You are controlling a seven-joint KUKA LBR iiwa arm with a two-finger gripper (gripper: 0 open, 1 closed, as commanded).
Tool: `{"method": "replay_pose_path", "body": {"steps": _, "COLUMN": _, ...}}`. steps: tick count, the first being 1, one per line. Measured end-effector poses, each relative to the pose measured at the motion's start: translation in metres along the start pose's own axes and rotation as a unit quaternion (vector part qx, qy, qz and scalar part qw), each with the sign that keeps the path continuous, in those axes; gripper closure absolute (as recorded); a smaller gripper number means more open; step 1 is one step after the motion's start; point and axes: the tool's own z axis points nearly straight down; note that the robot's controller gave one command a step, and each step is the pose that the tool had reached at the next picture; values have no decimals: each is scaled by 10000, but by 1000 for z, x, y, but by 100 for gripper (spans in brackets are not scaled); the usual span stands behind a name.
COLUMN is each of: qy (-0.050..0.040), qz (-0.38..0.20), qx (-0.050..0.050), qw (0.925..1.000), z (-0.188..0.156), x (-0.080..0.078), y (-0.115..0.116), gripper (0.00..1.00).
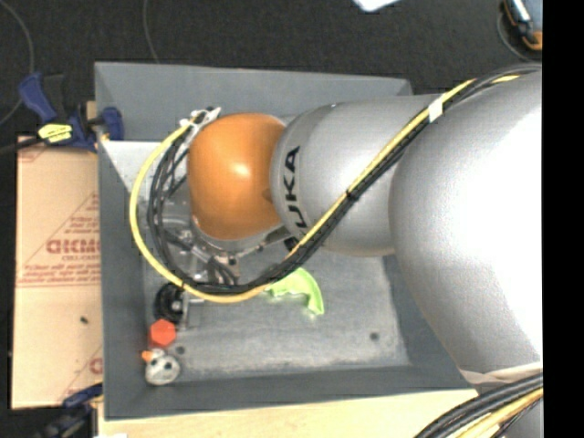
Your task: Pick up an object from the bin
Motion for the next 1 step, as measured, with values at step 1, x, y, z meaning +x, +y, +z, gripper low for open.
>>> {"method": "replay_pose_path", "body": {"steps": 1, "qy": -40, "qz": 26, "qx": -9, "qw": 10000, "z": -5, "x": -2, "y": -1, "gripper": 0}}
